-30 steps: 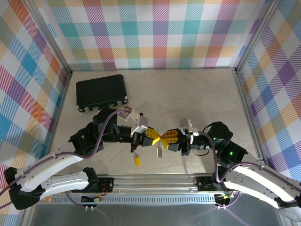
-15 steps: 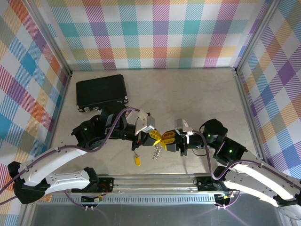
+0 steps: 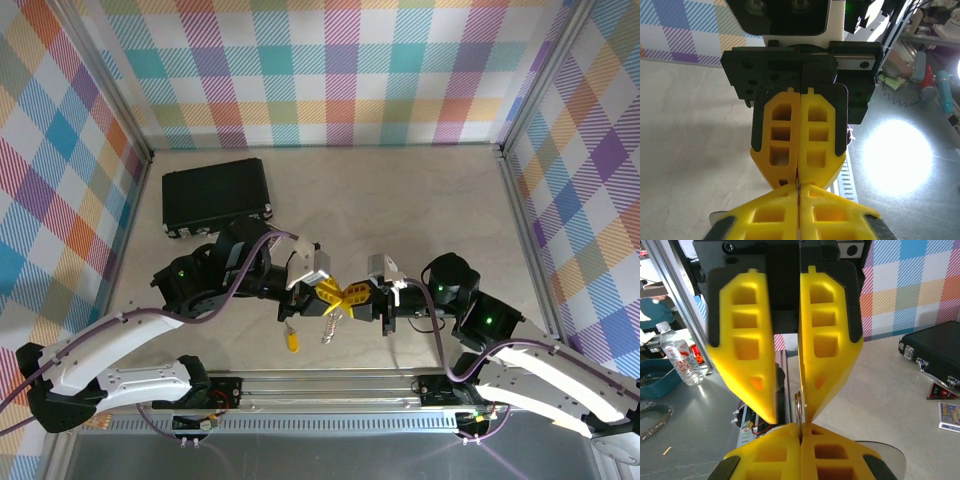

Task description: Put the keys on the keyring

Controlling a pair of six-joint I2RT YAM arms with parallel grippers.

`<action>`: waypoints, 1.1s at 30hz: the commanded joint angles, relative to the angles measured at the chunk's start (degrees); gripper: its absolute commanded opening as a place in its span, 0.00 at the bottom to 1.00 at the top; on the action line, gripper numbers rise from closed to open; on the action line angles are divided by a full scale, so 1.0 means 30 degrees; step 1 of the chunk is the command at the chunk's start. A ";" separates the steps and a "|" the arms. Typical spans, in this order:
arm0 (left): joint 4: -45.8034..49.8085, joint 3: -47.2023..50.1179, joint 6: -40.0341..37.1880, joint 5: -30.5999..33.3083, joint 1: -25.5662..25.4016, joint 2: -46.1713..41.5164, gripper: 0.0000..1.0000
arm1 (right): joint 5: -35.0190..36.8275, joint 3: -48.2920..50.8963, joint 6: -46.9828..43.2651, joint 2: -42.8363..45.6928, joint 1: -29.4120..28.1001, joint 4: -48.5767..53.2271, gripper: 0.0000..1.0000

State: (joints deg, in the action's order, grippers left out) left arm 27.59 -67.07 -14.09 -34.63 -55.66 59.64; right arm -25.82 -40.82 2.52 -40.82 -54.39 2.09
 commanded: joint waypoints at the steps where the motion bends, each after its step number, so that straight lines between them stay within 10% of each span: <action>1: -0.2620 0.1108 0.1342 0.0570 -0.0069 -0.1261 0.28 | 0.0411 0.0621 0.0664 0.0444 -0.0034 -0.2822 0.00; 13: -0.9666 0.4464 0.5404 0.1008 -0.0051 -0.3268 0.27 | -0.0083 0.4634 0.3745 0.0776 -0.0033 -1.3304 0.00; 33: -1.1078 0.4997 0.6094 -0.0549 -0.0051 -0.2743 0.23 | -0.0502 0.4818 0.4372 0.0437 -0.0034 -1.4995 0.00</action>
State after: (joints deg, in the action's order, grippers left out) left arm -2.46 -52.73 3.05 -33.87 -55.64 51.20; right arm -26.63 -26.17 14.63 -39.62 -54.39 -39.05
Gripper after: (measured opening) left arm 0.240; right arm 0.050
